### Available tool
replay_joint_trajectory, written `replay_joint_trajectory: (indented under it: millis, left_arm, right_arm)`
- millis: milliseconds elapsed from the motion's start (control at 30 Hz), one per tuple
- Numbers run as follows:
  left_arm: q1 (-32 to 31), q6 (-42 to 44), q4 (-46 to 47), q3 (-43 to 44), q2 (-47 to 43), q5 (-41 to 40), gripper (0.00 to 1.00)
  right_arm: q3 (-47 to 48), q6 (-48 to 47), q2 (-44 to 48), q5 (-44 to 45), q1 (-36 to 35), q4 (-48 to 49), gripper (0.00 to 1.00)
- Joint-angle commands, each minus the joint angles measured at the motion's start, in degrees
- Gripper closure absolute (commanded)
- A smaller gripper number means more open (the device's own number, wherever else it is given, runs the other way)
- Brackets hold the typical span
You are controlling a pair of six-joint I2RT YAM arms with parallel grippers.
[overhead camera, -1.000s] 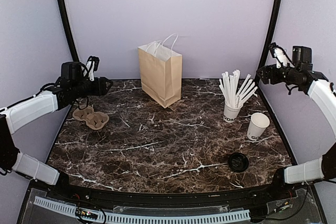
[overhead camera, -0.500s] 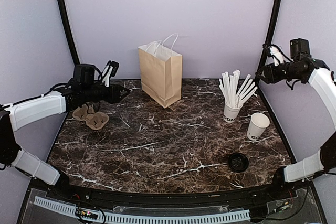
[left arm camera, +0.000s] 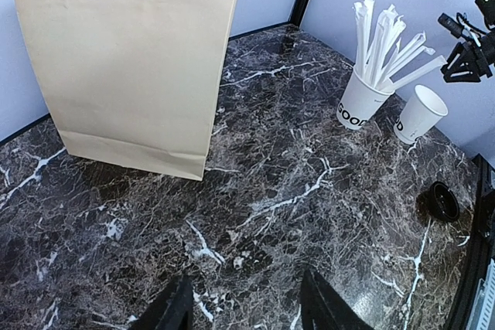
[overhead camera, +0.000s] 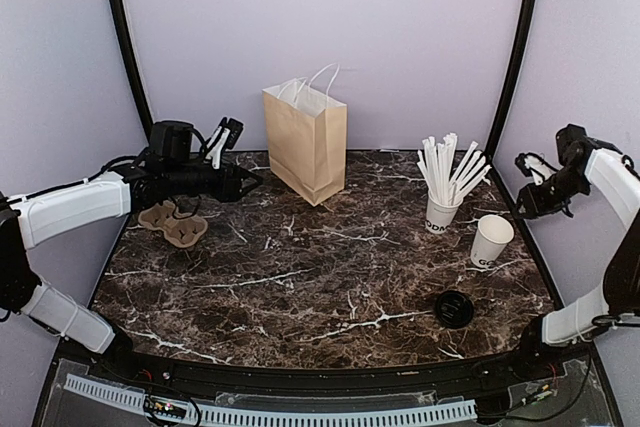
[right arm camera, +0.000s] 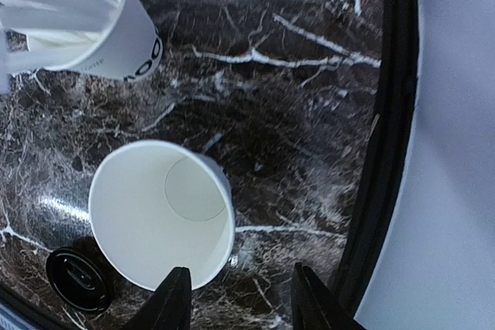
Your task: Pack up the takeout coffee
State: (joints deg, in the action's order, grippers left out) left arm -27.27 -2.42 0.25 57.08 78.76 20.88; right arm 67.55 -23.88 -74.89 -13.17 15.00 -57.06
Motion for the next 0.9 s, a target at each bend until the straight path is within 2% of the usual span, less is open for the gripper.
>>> replay_joint_trajectory:
  millis: [0, 100, 333, 433, 500, 600, 800, 867]
  left_arm:
    - [-0.2, 1.7, -1.9, 1.5, -0.6, 0.1, 0.49]
    - [-0.5, 2.0, -2.4, 1.8, -0.7, -0.4, 0.48]
    - [-1.6, 3.7, -2.5, 1.3, -1.6, -2.1, 0.47]
    - [-1.6, 3.5, -2.3, 1.3, -1.6, -2.0, 0.47]
    - [-1.6, 3.4, -2.4, 1.4, -1.5, -1.9, 0.47]
    - [-1.7, 3.5, -2.4, 1.4, -1.6, -2.0, 0.47]
    - [-1.7, 3.7, -2.2, 1.3, -2.0, -2.6, 0.47]
    - [-1.7, 4.0, -2.7, 1.6, -1.8, -2.7, 0.47]
  right_arm:
    - [-3.0, -0.9, -2.0, -0.4, 0.1, -2.5, 0.57]
    - [-3.8, -0.3, -5.2, -0.1, 0.1, -1.3, 0.65]
    - [-2.2, -0.1, -9.3, -1.0, 0.1, -0.3, 0.69]
    - [-1.5, 0.1, -10.0, -1.3, 0.1, 0.0, 0.74]
    - [-1.4, 0.4, -10.5, -1.6, 0.1, 0.0, 0.81]
    - [-1.6, 0.6, -10.2, -1.9, 0.1, -0.4, 0.99]
    - [-2.6, -1.2, -2.4, -3.9, -0.4, -4.0, 1.0]
    - [-4.0, -2.2, 1.6, -2.9, -3.5, -3.9, 1.0]
